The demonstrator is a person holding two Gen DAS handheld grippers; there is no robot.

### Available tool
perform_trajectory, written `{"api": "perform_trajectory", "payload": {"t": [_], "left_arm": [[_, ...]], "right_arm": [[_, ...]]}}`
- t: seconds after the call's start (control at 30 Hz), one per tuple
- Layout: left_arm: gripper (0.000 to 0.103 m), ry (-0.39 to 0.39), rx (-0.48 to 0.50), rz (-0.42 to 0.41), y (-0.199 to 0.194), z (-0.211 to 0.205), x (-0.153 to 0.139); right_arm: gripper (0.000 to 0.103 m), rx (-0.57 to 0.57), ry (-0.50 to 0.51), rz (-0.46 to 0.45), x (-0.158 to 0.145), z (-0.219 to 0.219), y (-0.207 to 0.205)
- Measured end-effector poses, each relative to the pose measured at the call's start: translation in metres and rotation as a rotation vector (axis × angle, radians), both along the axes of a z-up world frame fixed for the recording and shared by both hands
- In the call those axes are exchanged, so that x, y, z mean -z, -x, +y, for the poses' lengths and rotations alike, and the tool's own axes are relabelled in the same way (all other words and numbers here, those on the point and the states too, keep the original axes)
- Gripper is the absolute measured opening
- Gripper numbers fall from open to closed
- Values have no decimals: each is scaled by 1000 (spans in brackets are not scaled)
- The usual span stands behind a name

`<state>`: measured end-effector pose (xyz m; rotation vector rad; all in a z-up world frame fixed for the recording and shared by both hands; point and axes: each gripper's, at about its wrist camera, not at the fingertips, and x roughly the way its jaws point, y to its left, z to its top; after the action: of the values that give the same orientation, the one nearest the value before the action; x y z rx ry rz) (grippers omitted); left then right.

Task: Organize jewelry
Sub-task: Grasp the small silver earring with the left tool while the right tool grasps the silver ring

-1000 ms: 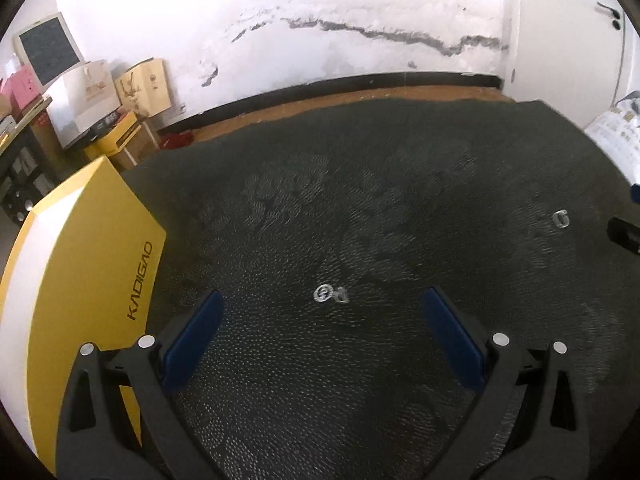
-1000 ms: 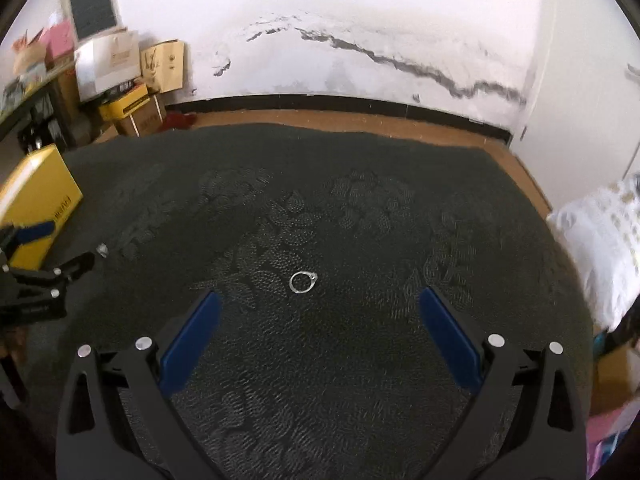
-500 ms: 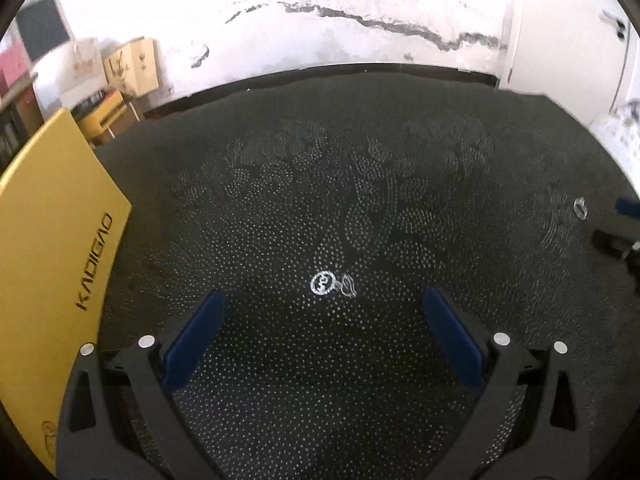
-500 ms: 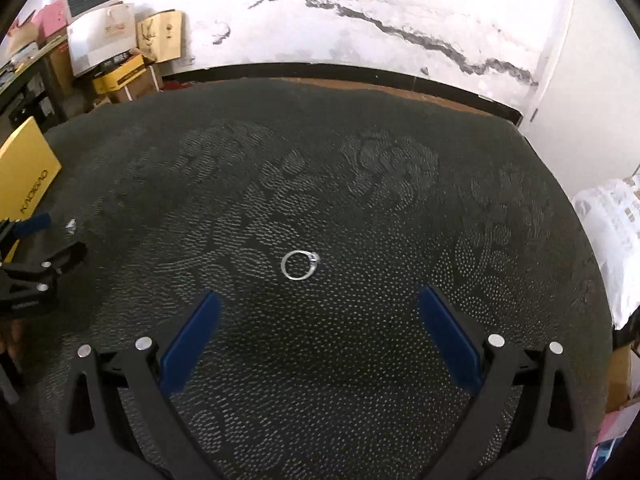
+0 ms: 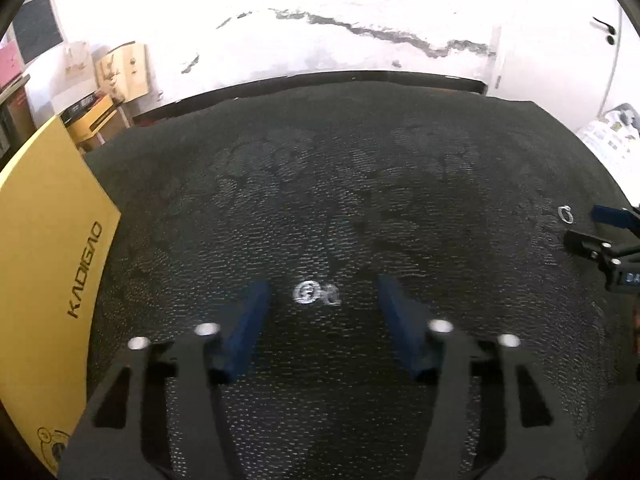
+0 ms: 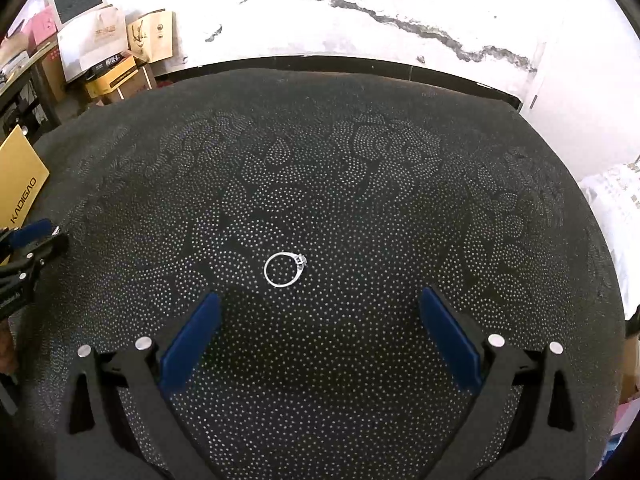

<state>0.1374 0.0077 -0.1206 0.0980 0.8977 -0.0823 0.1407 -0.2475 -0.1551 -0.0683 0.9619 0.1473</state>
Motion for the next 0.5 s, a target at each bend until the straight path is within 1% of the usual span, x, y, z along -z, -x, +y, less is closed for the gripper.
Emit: {"api": "perform_trajectory", "payload": {"t": [0.03,0.07,0.13,0.17,0.23,0.4,0.5], "left_arm": [[37,-2,6,-2,1,-3,0],[36,-7,5,-3,1,-5,-1],[29,0,-3,-3,2,-5,-2],[27,2,-11,-3,2,-5,-2],[15,-4,-28,-5,4,-3,-2],[14,-6,-37,-6,4,0,-4],[14,-9,-36,-7,4,1,-3]], "right_arm": [[96,-2,-1,-1,0,0,0],[96,-3,-1,-1,0,0,1],[96,-5,0,-2,0,0,1],[96,-6,0,-3,0,0,0],[96,-10,-1,-2,1,-3,0],[95,-18,-5,-4,1,-5,2],[87,-30,-6,-14,0,-5,4]]}}
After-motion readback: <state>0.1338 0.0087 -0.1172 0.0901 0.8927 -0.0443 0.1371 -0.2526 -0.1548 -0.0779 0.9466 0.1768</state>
